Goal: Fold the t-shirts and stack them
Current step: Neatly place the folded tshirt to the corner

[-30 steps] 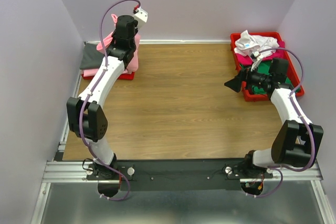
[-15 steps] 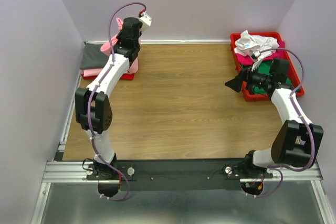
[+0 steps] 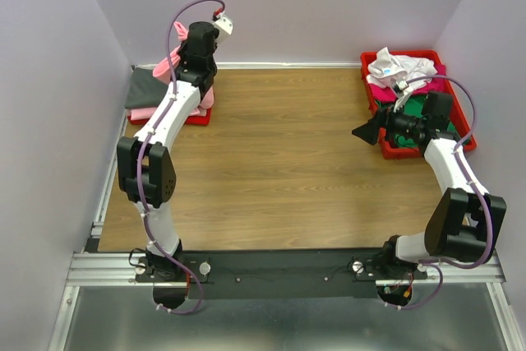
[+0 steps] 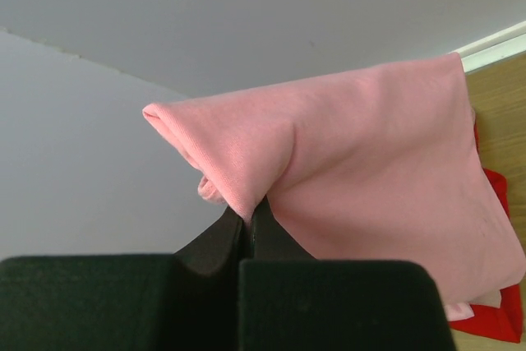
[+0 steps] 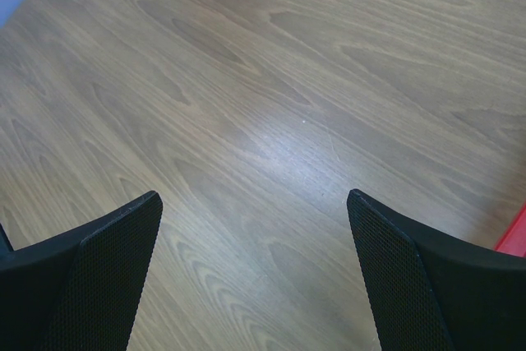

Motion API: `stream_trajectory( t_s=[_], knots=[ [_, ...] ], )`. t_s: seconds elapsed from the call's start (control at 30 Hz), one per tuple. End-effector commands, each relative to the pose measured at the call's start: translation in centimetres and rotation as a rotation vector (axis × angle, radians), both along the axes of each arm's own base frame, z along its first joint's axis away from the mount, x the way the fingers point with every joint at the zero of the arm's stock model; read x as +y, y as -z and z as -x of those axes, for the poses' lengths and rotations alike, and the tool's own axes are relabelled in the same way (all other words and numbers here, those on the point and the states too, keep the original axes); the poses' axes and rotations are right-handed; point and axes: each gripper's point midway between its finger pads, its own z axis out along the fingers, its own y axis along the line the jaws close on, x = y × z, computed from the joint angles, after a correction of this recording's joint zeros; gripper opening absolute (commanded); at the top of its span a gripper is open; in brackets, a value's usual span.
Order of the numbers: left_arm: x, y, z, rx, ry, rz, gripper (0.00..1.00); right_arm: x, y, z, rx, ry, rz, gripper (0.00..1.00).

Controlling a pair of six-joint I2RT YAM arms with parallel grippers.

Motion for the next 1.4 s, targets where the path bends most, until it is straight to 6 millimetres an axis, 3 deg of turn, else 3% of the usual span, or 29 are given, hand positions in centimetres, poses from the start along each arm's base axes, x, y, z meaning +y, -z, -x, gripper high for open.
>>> stream_trajectory(
  t_s=[0.0, 0.77, 1.27, 1.37],
  knots=[
    [0.9, -4.0, 0.4, -0.100, -0.036, 0.006, 0.00, -0.1, 0.3, 0.4, -0.001, -0.017, -0.010, 1.00],
    [1.1, -7.3, 2.9, -0.161, -0.001, 0.023, 0.00, -0.2, 0.6, 0.3, 0.005, -0.013, -0.007, 1.00],
    [1.1, -6.3, 3.3, -0.144, 0.006, 0.019, 0.00, -0.3, 0.6, 0.3, 0.005, -0.010, -0.006, 1.00],
    [1.2, -5.3, 2.8, -0.129, -0.008, 0.006, 0.00, -0.3, 0.5, 0.3, 0.002, -0.010, -0.006, 1.00]
  ],
)
